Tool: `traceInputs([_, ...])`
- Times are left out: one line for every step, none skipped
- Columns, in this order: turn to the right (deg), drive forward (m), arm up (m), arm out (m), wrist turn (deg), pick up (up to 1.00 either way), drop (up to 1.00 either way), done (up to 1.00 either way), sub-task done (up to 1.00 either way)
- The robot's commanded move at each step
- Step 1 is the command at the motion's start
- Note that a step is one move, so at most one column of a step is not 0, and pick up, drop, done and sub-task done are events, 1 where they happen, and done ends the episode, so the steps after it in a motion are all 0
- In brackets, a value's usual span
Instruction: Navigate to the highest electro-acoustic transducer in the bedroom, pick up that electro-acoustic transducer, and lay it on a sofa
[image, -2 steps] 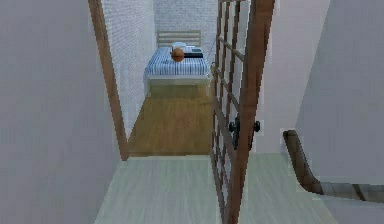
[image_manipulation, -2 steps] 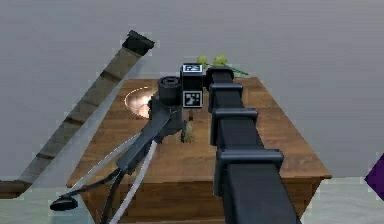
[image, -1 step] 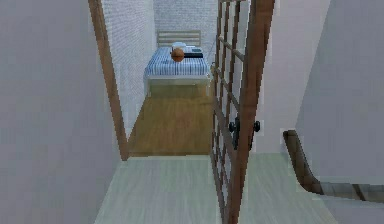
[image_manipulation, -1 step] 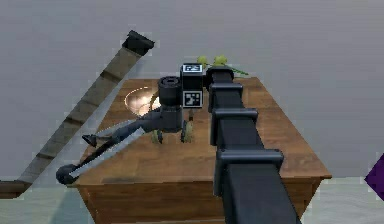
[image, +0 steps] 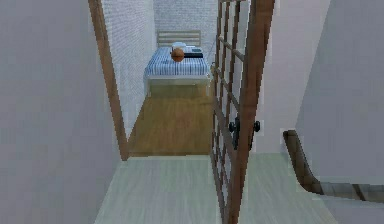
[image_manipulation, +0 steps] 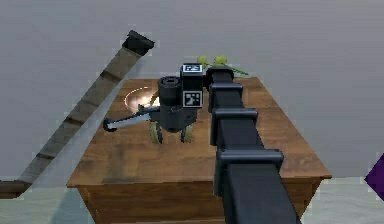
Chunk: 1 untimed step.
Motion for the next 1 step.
traceInputs([0.0,0.0,0.0,0.0,21.0,0.0,0.0,0.0,0.0])
